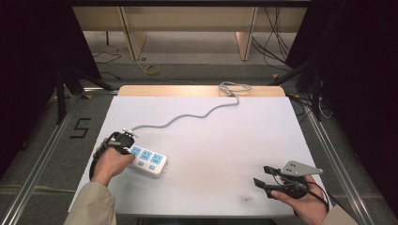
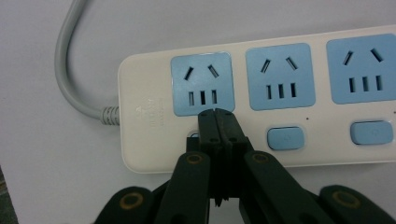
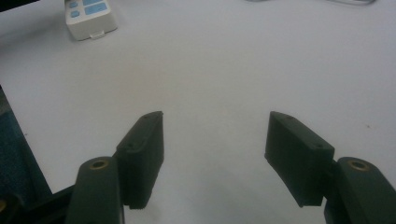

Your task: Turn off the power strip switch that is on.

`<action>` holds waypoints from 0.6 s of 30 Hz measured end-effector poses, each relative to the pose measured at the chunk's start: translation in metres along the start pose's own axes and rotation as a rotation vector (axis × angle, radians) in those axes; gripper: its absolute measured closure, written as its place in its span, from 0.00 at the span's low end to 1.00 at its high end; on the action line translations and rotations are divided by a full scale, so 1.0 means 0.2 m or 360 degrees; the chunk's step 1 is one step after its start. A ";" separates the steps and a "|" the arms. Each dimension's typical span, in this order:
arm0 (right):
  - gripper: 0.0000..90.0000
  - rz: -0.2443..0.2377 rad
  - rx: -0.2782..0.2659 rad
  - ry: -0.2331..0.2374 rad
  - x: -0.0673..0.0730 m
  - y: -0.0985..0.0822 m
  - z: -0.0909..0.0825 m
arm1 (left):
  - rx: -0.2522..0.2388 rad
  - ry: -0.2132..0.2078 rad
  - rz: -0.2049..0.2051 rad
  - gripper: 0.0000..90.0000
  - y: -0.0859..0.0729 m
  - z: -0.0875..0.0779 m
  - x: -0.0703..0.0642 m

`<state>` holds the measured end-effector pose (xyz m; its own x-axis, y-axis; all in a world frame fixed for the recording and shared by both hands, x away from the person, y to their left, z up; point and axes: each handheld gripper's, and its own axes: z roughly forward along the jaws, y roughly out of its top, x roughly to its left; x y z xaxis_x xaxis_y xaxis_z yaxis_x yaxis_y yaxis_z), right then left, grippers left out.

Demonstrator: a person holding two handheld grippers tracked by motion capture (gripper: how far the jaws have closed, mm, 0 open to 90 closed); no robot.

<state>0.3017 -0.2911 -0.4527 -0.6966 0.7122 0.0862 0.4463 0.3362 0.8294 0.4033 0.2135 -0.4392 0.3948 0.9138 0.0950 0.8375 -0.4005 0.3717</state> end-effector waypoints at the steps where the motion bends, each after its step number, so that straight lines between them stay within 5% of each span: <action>1: 0.42 0.0004 0.0002 0.0000 0.00 0.00 0.00 | 0.0000 0.0002 -0.0001 1.00 0.00 0.00 0.00; 5: 0.42 0.0002 0.0000 0.0001 0.00 0.00 0.00 | 0.0033 0.0014 0.0032 1.00 0.01 0.01 -0.01; 18: 0.42 -0.0003 -0.0005 0.0004 0.00 0.00 0.00 | 0.0005 -0.0020 -0.0022 1.00 0.00 0.01 0.00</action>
<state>0.3010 -0.2909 -0.4522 -0.6988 0.7101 0.0858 0.4432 0.3358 0.8312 0.4040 0.2136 -0.4401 0.3878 0.9184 0.0781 0.8441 -0.3879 0.3701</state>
